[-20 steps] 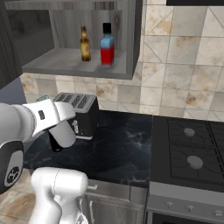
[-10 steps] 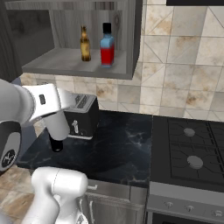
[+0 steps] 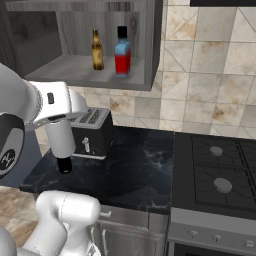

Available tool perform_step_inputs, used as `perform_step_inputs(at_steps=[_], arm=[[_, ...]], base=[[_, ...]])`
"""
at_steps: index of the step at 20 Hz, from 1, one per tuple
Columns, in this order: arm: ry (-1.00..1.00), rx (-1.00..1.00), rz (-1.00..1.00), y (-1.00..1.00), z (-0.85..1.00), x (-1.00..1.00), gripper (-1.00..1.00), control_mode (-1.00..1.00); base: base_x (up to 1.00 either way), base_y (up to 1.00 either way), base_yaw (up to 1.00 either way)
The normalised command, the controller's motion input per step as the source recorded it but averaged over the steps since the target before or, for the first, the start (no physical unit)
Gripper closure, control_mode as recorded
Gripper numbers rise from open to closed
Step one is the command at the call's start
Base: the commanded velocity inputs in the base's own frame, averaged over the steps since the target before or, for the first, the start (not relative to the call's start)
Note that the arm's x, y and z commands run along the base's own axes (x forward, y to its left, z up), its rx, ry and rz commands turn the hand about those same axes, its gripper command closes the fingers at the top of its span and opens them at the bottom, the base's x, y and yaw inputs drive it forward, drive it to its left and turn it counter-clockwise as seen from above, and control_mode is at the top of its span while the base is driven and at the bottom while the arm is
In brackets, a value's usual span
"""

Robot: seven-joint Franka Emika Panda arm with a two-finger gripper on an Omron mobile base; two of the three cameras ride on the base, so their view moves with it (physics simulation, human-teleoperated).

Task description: Sort all alcoholic drinks to one cabinet, and non-alcoholic drinks to the other.

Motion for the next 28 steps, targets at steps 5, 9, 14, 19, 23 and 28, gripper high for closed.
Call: perform_step_inputs(at_steps=[5,9,14,19,23,28], arm=[[-0.01,0.00,0.00,0.00,0.00,0.00,1.00,-1.00],[-0.05,0.00,-0.02,0.00,0.00,0.00,1.00,-1.00],[0.00,0.00,-0.03,0.00,0.00,0.00,1.00,-1.00],[0.00,0.00,-0.01,0.00,0.00,0.00,1.00,-1.00],[0.00,0.00,-0.01,0.00,0.00,0.00,1.00,-1.00],[0.00,0.00,0.00,0.00,0.00,0.00,1.00,1.00]], base=[[0.00,0.00,0.00],[0.00,0.00,0.00],[0.00,0.00,0.00],[0.00,0.00,0.00],[0.00,0.00,0.00],[0.00,0.00,0.00]])
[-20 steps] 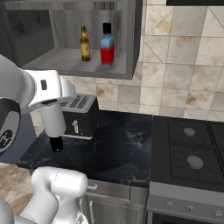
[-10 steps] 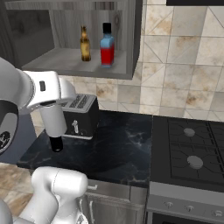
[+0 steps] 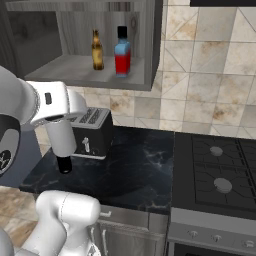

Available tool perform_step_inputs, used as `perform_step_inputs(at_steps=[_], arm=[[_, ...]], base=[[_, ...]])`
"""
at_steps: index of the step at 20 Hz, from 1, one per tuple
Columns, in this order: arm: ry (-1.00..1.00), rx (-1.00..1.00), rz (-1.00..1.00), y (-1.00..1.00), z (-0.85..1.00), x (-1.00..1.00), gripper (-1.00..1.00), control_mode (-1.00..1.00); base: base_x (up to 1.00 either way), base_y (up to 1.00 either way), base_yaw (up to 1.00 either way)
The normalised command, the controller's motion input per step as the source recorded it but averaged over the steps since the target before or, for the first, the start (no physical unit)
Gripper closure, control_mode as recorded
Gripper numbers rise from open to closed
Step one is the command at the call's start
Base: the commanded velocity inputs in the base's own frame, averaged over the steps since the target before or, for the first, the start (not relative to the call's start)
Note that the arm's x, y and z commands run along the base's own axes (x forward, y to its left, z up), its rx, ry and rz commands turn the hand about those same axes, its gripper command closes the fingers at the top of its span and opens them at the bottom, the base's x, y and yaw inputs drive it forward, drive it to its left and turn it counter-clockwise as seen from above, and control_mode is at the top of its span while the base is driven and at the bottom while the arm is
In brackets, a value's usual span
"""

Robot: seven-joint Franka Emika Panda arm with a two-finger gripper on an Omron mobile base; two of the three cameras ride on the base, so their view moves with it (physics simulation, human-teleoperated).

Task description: Sort all alcoholic drinks to one cabinet, and non-alcoholic drinks to the other.

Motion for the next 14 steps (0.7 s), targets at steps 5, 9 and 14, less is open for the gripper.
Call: perform_step_inputs(at_steps=[5,9,14], arm=[[0.00,0.00,0.00,0.00,0.00,0.00,1.00,1.00],[0.00,0.00,0.00,0.00,0.00,0.00,1.00,1.00],[0.00,0.00,0.00,0.00,0.00,0.00,1.00,1.00]], base=[[-0.01,0.00,0.00],[-0.33,-0.07,-0.01],[-0.53,-0.24,-0.06]])
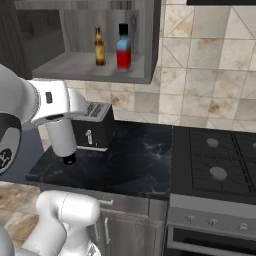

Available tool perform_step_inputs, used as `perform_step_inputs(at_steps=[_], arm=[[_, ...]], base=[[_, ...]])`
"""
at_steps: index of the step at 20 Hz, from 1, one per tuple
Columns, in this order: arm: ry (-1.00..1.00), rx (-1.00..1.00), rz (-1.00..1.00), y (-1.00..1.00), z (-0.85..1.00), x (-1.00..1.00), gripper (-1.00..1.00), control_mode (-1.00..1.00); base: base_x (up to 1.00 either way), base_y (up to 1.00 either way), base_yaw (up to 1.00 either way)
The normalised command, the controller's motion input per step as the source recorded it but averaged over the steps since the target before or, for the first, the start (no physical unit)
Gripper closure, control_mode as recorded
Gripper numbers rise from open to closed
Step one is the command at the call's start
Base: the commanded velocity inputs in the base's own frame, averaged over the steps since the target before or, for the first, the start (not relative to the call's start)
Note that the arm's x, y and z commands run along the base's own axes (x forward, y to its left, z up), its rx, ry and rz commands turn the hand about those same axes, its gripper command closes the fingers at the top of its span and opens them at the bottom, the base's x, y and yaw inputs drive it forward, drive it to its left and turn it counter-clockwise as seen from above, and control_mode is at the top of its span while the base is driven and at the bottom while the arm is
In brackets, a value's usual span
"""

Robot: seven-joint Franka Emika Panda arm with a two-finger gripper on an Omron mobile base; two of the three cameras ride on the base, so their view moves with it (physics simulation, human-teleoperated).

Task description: Sort all alcoholic drinks to one cabinet, and non-alcoholic drinks to the other.

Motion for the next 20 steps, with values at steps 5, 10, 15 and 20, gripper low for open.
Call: perform_step_inputs(at_steps=[5,10,15,20], arm=[[0.00,0.00,0.00,0.00,0.00,0.00,1.00,1.00],[0.00,0.00,0.00,0.00,0.00,0.00,1.00,1.00],[0.00,0.00,0.00,0.00,0.00,0.00,1.00,1.00],[0.00,0.00,0.00,0.00,0.00,0.00,1.00,1.00]], base=[[-0.61,-0.38,-0.10],[-0.62,-0.42,-0.11],[-0.58,-0.45,-0.11],[-0.41,-0.61,-0.10]])
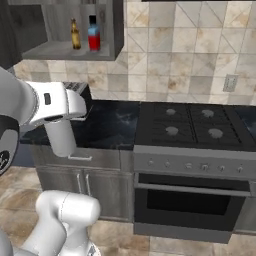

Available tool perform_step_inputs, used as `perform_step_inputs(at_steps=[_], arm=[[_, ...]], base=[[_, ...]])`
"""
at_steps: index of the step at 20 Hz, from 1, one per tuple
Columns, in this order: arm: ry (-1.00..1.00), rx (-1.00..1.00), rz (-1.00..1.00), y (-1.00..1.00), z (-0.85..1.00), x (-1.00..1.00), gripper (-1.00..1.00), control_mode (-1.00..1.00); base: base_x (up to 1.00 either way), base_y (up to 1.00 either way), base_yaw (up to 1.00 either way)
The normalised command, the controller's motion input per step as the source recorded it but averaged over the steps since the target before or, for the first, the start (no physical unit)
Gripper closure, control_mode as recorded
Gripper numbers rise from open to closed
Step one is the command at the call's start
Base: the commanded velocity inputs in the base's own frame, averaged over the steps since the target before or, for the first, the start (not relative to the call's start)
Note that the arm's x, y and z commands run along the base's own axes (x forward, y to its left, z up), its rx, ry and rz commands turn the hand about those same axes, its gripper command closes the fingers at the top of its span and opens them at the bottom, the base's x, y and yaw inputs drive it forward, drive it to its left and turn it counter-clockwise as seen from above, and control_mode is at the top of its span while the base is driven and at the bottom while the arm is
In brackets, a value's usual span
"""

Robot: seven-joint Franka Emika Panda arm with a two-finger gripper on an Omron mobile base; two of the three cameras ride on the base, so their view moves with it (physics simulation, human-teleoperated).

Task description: Sort all alcoholic drinks to one cabinet, and non-alcoholic drinks to the other.

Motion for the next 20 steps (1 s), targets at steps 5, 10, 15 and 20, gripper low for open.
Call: perform_step_inputs(at_steps=[5,10,15,20], arm=[[0.00,0.00,0.00,0.00,0.00,0.00,1.00,1.00],[0.00,0.00,0.00,0.00,0.00,0.00,1.00,1.00],[0.00,0.00,0.00,0.00,0.00,0.00,1.00,1.00],[0.00,0.00,0.00,0.00,0.00,0.00,1.00,1.00]], base=[[-0.19,-0.75,-0.03],[-0.11,-0.73,0.00],[-0.07,-0.75,0.01],[-0.06,-0.77,0.01]])
